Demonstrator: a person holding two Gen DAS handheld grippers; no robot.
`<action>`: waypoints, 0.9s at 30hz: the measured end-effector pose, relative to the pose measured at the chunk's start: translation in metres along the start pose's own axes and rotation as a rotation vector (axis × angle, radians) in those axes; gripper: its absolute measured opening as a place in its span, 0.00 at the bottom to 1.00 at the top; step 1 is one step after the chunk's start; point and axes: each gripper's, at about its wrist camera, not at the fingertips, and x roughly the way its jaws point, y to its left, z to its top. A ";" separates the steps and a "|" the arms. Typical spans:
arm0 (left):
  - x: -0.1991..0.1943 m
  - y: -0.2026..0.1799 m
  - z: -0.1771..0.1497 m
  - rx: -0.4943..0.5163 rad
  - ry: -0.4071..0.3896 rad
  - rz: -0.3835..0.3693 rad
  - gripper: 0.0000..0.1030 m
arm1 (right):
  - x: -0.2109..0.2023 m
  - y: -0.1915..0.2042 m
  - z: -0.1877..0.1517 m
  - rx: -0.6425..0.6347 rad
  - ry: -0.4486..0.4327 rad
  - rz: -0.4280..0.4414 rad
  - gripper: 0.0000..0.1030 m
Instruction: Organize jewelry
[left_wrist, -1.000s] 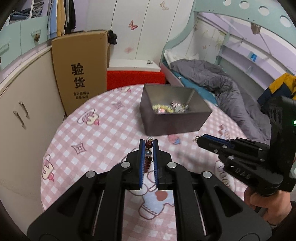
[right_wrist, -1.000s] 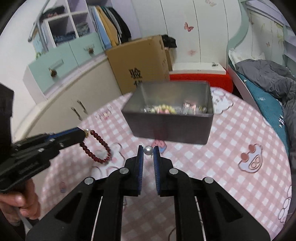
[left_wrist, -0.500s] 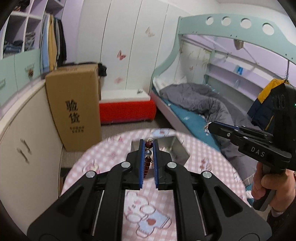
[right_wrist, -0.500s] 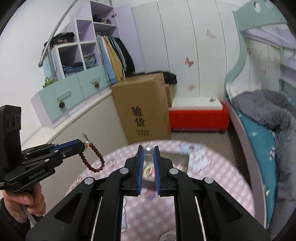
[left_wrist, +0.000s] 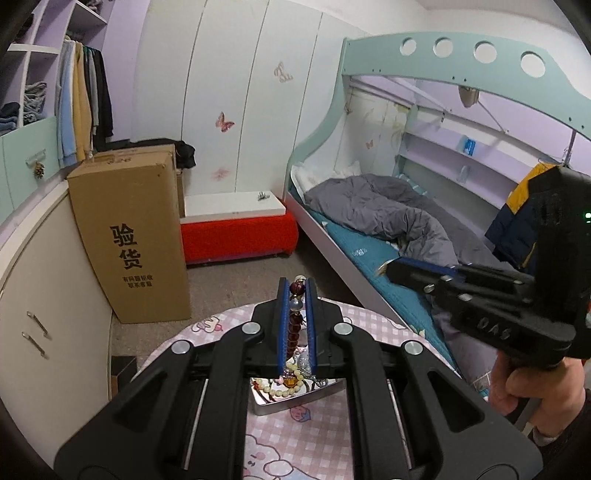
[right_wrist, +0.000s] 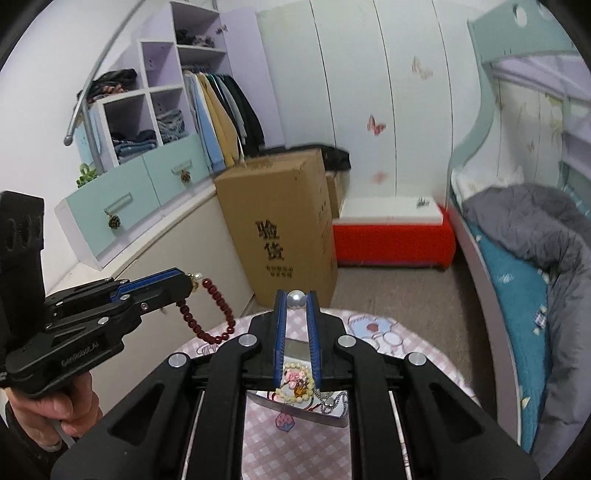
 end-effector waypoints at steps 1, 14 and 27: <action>0.006 0.000 0.000 -0.003 0.014 -0.009 0.08 | 0.005 -0.002 0.001 0.008 0.015 0.001 0.09; 0.038 0.016 -0.006 -0.056 0.031 0.141 0.94 | 0.051 -0.043 -0.015 0.220 0.101 -0.031 0.93; -0.034 0.012 -0.007 -0.007 -0.066 0.355 0.94 | -0.002 -0.042 -0.008 0.287 0.026 -0.084 0.93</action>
